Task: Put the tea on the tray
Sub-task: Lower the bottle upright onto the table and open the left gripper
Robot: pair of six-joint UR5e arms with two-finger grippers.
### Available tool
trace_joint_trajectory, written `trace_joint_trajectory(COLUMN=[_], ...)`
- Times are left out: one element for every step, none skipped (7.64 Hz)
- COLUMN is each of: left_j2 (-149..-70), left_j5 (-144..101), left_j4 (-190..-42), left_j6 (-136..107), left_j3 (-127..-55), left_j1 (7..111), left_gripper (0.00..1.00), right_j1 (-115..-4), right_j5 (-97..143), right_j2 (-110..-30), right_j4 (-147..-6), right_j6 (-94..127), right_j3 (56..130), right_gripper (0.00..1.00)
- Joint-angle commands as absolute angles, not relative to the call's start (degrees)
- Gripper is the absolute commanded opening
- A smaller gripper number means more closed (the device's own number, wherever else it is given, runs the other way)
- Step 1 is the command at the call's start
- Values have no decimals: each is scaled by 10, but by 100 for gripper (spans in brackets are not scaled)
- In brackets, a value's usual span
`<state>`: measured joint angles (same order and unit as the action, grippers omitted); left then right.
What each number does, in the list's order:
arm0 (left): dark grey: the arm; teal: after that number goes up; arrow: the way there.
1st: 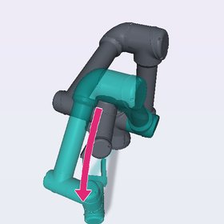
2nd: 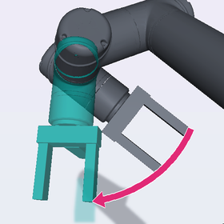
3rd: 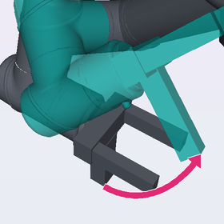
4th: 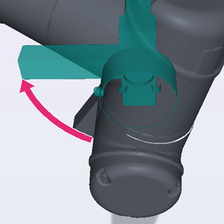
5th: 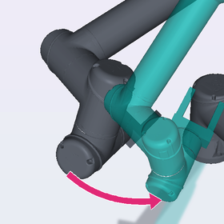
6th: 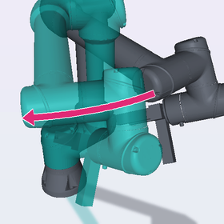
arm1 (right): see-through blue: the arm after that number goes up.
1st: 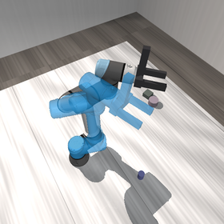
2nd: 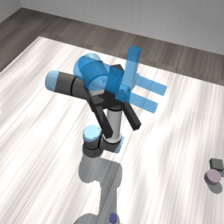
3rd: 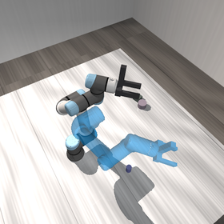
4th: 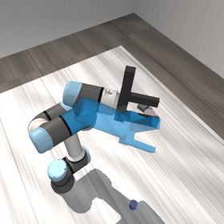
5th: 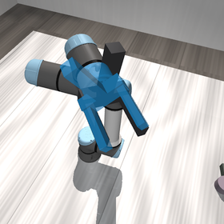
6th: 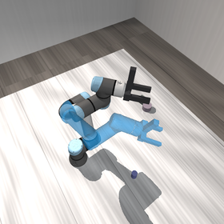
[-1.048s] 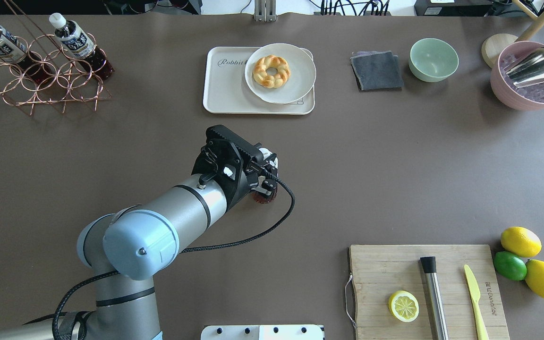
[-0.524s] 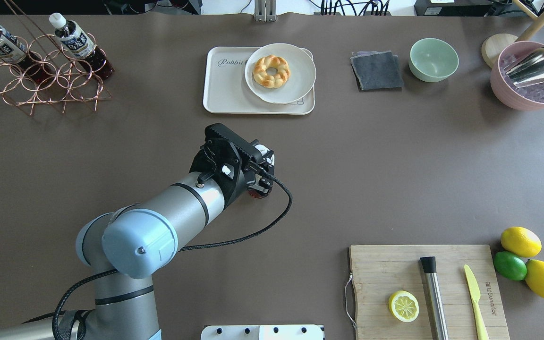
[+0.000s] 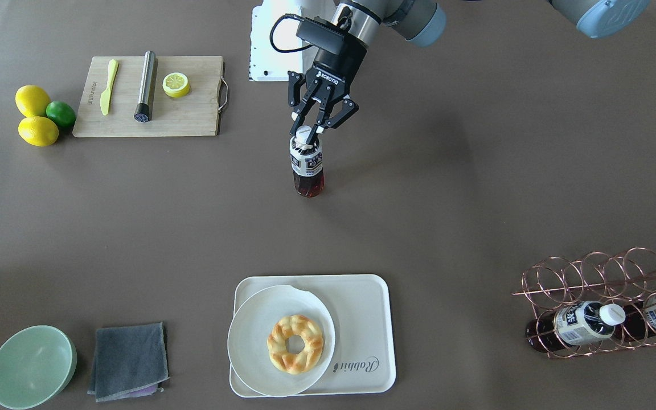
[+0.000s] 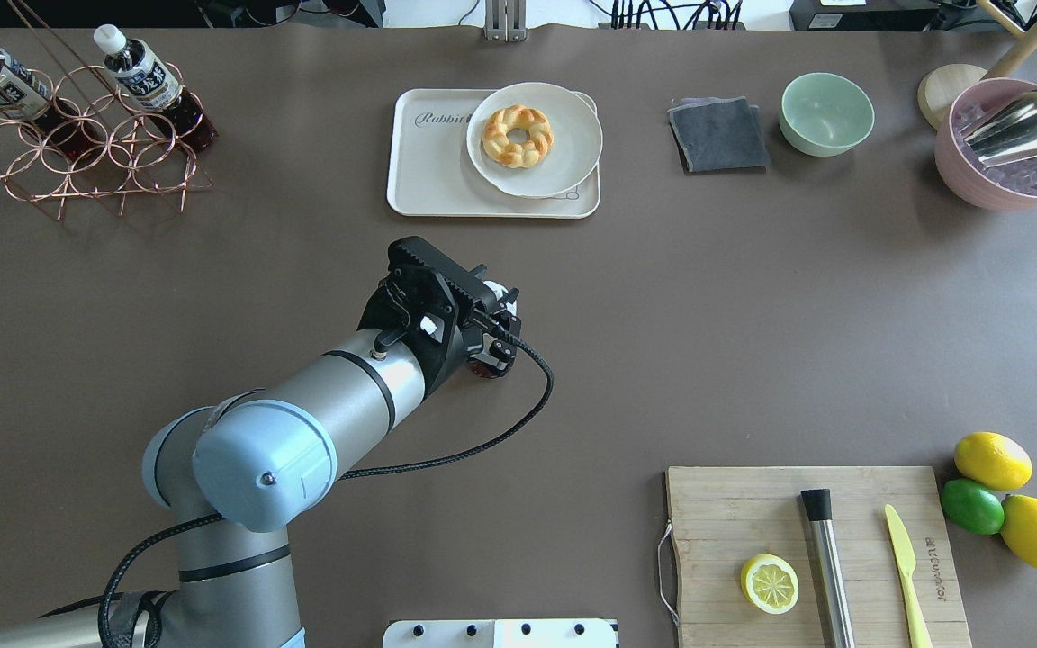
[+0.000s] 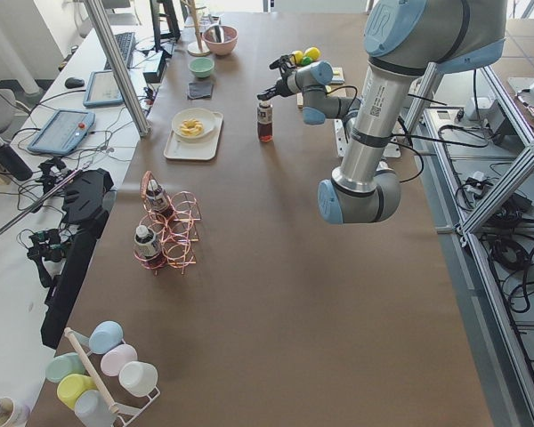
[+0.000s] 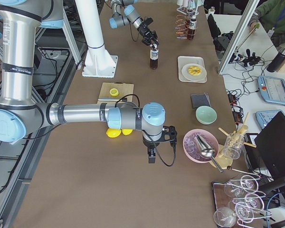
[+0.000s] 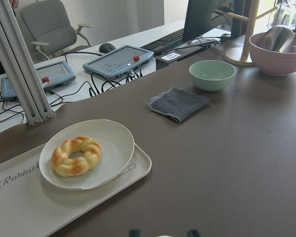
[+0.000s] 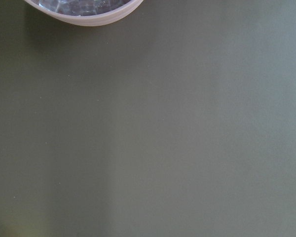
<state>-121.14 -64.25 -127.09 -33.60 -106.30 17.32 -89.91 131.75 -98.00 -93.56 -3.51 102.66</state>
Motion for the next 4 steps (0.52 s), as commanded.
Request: trace_joint_trajectory(left_j2=[-1212,-1213,-1215,-1213], left_j5=[-642,-643,-646,-648], left_j4=[-1271,-1272,-1279,-1287], left_j6=[-336,-337,-339,-345], left_j3=[-1066,-1070,-1085,-1105], left_j1=[173,173,173,174], left_gripper=[83,92,97,97], right_j1=[-899,-899,-899,-899], right_j5=[1317,1317,1317,1317], right_j2=[-980,-980,-980,-980], right_j4=[-936,-936,-936,-935], right_j6=[-35,-35,-35,-35], right_j3=[1027,1027,1027,1027], right_gripper=[100,100,100,100])
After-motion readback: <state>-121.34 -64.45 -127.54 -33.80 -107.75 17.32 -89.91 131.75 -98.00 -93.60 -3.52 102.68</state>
